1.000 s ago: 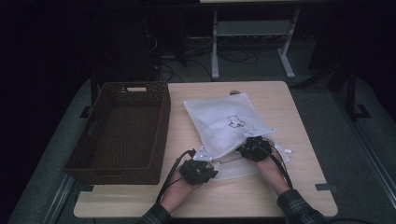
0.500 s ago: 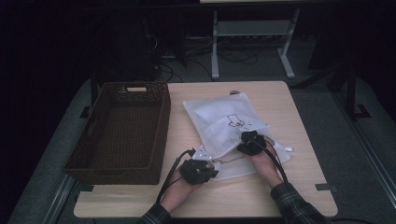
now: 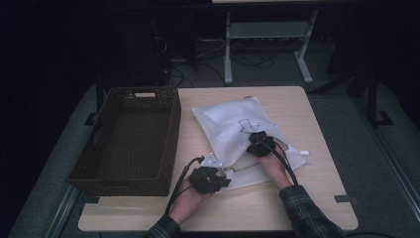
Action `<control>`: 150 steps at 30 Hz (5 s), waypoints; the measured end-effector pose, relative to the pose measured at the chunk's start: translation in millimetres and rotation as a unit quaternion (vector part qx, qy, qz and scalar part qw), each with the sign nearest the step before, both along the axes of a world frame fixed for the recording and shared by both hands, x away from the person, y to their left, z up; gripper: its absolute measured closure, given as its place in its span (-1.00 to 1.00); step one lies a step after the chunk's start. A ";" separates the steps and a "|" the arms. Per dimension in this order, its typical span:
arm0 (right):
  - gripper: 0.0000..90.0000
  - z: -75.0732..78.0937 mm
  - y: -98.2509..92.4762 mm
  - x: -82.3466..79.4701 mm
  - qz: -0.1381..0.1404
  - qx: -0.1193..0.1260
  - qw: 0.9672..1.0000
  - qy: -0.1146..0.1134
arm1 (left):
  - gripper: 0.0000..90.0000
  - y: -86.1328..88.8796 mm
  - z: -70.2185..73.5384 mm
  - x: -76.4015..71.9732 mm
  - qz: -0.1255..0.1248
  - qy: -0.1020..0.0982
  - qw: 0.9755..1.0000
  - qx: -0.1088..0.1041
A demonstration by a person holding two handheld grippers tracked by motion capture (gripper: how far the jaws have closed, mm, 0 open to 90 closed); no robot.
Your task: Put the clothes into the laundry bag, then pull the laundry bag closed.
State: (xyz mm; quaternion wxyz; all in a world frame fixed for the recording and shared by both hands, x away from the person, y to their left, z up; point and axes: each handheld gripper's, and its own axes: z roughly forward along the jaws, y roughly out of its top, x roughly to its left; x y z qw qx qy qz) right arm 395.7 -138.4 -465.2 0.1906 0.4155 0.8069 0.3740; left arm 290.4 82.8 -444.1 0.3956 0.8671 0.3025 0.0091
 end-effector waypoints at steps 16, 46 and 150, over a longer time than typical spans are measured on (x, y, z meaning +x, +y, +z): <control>0.05 16.5 -25.0 -30.5 0.064 0.036 0.997 0.033 | 0.90 3.0 -0.6 1.8 0.006 -0.002 1.000 0.003; -0.01 19.5 -175.3 -83.2 -0.047 0.036 0.997 0.056 | 0.90 6.6 0.2 2.9 0.012 -0.005 1.000 0.005; 0.65 9.3 -83.5 -44.6 0.195 -0.033 0.974 0.112 | 0.78 -60.0 -14.4 70.0 -0.062 -0.057 0.994 0.076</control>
